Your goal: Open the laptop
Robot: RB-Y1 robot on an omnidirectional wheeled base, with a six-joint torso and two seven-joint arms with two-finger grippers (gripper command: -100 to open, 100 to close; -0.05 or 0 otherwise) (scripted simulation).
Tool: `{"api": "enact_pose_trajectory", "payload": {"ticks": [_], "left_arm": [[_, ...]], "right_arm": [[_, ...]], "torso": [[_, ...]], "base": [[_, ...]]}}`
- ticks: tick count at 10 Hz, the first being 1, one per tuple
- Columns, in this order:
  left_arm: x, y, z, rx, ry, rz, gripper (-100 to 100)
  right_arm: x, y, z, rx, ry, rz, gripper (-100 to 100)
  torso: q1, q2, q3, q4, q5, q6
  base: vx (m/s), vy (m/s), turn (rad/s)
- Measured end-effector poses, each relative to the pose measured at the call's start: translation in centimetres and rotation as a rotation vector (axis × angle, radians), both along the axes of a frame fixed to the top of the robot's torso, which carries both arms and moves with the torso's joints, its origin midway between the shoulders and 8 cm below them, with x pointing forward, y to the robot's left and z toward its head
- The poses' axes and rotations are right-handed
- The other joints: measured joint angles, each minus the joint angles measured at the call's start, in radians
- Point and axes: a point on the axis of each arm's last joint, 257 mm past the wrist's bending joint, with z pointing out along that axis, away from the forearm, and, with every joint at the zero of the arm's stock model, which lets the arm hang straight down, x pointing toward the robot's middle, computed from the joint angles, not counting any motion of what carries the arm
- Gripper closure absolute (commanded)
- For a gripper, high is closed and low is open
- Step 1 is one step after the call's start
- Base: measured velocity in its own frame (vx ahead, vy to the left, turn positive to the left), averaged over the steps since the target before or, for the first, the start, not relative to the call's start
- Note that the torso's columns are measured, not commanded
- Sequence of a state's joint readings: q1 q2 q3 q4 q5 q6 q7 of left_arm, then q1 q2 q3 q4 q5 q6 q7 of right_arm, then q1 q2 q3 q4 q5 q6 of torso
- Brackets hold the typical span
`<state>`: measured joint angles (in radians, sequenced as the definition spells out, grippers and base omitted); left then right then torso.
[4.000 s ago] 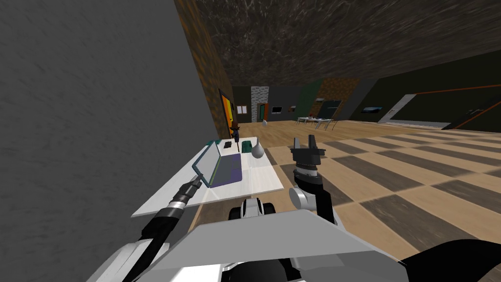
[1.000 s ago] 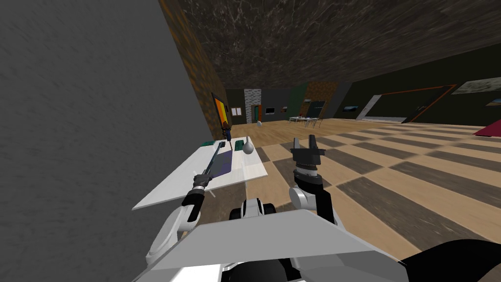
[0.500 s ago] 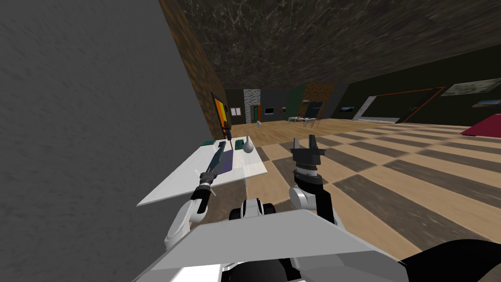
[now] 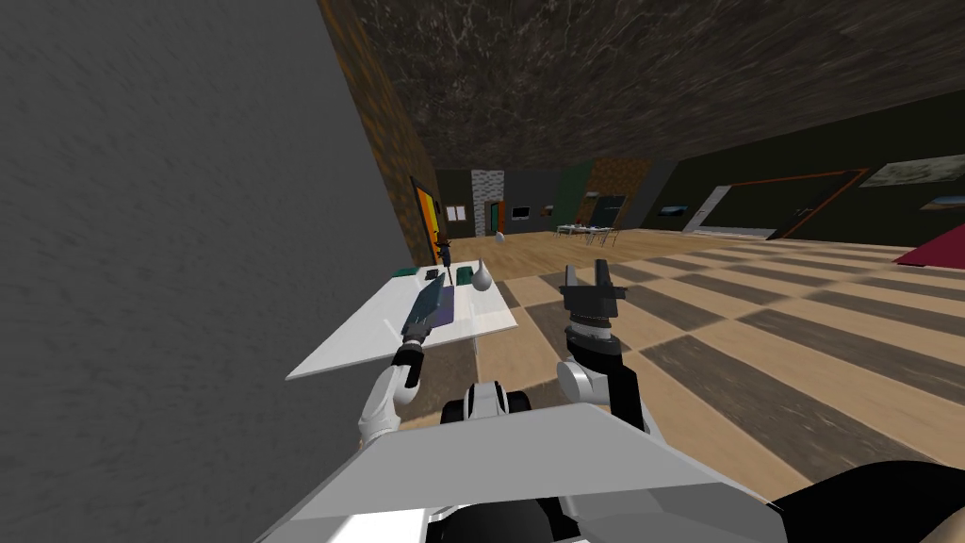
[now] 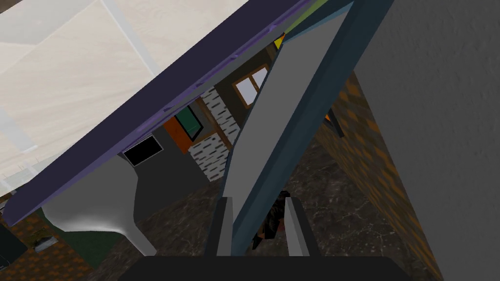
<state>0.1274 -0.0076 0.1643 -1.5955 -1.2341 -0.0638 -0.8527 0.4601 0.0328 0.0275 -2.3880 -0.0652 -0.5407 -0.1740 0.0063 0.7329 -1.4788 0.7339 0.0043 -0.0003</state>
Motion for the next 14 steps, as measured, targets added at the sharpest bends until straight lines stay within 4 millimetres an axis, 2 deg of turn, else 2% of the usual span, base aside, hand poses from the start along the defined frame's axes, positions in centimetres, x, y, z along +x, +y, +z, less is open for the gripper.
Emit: {"api": "enact_pose_trajectory", "payload": {"ticks": [2,6,8,14], "left_arm": [[1.6,0.6,-0.2,-0.006,0.008,0.014,-100],[3.7,2.7,0.5,-0.005,0.013,0.042,-100],[4.5,3.0,0.8,-0.004,0.014,0.047,-100],[7.9,7.5,2.8,0.006,0.020,0.129,-100]], "right_arm": [[0.0,0.0,0.0,0.000,0.000,0.000,0],[0.0,0.0,0.0,0.000,0.000,0.000,0],[0.0,0.0,0.0,0.000,0.000,0.000,0],[0.0,0.0,0.0,0.000,0.000,0.000,0]], "torso": [[-0.009,0.007,0.004,0.004,-0.005,0.001],[-0.006,0.007,0.004,0.004,-0.004,0.001],[-0.006,0.004,0.002,0.005,-0.005,-0.001],[-0.007,0.007,0.004,0.006,-0.005,0.001]], "base": [[-0.115,0.000,-0.170],[-0.090,0.003,-0.095],[-0.065,-0.004,-0.063],[-0.101,-0.005,-0.118]]}}
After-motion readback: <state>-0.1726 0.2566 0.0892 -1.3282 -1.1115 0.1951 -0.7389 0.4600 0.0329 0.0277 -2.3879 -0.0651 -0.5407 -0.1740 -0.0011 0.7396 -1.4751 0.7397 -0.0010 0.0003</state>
